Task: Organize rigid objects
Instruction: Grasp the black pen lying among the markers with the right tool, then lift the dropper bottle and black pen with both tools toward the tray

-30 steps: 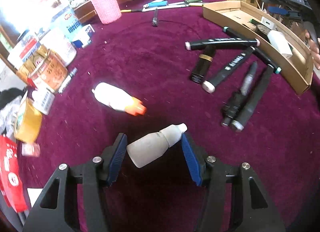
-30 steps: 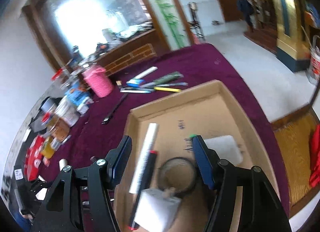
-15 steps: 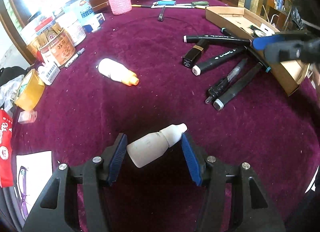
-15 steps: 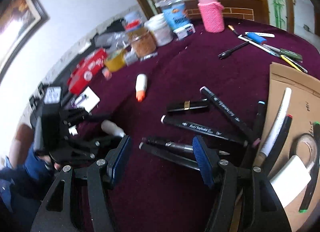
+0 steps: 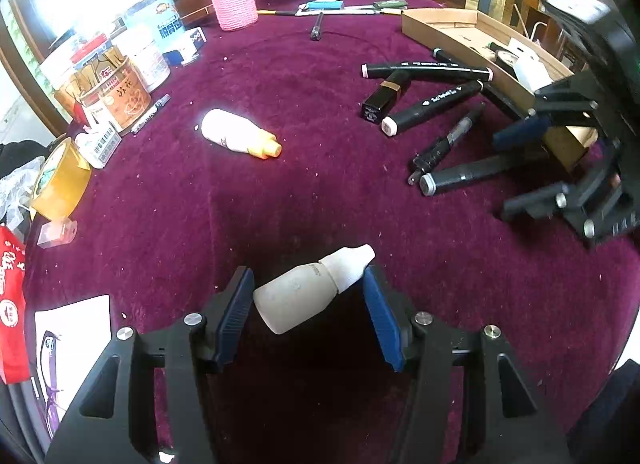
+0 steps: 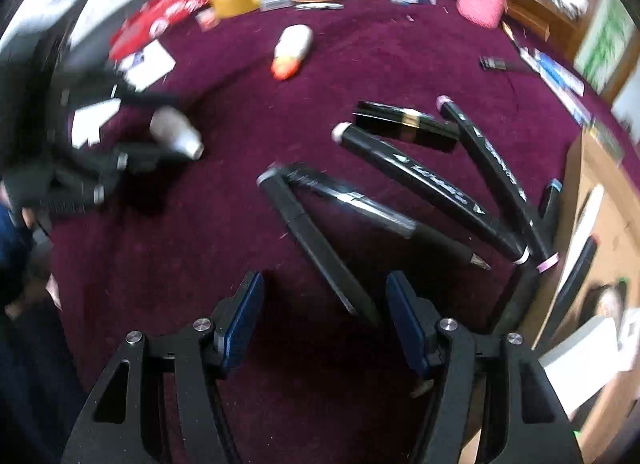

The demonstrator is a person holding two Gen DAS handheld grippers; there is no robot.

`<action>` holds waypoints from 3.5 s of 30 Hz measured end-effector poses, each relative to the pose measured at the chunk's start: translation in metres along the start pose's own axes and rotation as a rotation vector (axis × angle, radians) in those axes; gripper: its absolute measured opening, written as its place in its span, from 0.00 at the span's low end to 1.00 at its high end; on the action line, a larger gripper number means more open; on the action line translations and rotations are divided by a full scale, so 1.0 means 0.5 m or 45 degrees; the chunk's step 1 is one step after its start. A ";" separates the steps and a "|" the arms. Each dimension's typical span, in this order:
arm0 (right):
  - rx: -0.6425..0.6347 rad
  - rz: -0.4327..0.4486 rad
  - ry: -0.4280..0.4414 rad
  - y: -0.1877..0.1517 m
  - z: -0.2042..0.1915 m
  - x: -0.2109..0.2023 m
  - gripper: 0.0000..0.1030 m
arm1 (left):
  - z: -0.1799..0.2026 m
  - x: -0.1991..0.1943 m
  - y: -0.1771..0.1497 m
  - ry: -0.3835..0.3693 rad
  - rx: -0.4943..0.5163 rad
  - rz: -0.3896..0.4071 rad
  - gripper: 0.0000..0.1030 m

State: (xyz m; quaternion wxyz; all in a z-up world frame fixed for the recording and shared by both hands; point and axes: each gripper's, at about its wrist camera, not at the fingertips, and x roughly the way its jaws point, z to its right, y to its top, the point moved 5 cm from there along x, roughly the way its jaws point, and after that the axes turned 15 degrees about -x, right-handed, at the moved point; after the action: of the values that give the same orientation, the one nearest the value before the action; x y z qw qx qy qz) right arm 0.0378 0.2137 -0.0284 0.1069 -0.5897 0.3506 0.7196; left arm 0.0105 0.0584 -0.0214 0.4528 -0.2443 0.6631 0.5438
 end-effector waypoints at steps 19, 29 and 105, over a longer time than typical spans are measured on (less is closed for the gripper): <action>0.261 0.116 -0.257 -0.016 -0.070 -0.028 0.16 | -0.016 0.011 -0.010 -0.092 -0.041 0.020 0.55; 0.439 0.145 -0.252 -0.018 -0.070 -0.033 0.13 | -0.030 -0.018 -0.018 -0.092 0.000 0.032 0.55; 0.780 0.955 -0.855 -0.173 0.001 -1.102 0.13 | 0.461 -0.978 0.465 -0.646 -0.053 0.671 0.23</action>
State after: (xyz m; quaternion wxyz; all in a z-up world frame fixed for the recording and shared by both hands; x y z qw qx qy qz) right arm 0.2416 0.4205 0.4476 0.1157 -0.1078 0.6740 0.7216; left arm 0.1281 0.2607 0.5186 0.4422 0.0685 0.5587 0.6983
